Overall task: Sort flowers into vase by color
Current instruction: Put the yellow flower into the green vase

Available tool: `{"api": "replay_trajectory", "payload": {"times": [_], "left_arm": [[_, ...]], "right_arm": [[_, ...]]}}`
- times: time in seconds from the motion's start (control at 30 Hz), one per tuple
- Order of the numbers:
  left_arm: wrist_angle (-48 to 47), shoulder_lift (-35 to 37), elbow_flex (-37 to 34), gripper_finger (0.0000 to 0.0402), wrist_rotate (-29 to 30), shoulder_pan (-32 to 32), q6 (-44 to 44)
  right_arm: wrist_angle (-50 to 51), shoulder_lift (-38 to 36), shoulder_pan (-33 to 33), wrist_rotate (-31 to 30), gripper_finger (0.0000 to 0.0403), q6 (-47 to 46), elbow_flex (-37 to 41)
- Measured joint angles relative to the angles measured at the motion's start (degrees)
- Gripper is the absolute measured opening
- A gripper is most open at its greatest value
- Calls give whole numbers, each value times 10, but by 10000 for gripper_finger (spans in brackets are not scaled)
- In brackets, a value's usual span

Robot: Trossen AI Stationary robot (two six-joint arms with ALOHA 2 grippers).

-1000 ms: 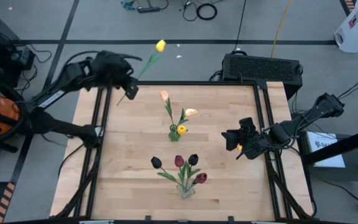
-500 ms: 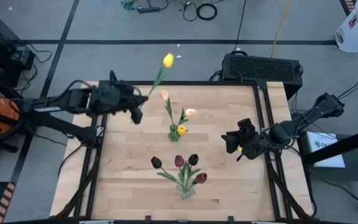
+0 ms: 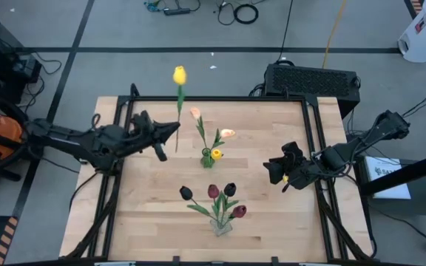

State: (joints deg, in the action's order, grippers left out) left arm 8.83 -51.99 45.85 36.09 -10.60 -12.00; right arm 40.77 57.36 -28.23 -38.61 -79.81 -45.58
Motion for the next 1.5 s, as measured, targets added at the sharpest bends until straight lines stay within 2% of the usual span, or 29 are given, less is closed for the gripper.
{"api": "replay_trajectory", "payload": {"times": [0.17,0.33,0.47,0.53,0.67,0.97,1.2,1.33,1.5], "left_arm": [[269,-4,-108,0,2,-8,103],[412,-4,-186,0,-14,-8,171],[394,-4,-201,0,-23,-8,171],[368,-4,-200,0,-62,-7,169],[379,-3,-199,0,-145,-8,174],[397,-29,-200,0,-160,-2,220],[500,-119,-200,0,-166,13,244],[586,-176,-200,0,-193,36,244],[630,-221,-200,0,-210,60,210]], "right_arm": [[-3,0,0,0,169,12,0],[-3,0,0,1,169,12,0],[-3,0,0,12,169,12,0],[-3,0,0,12,169,12,0],[-3,0,0,12,169,12,0],[-3,0,0,12,169,12,0],[-3,0,0,12,169,10,0],[-3,0,0,12,169,10,0],[-16,0,0,12,169,11,0]]}}
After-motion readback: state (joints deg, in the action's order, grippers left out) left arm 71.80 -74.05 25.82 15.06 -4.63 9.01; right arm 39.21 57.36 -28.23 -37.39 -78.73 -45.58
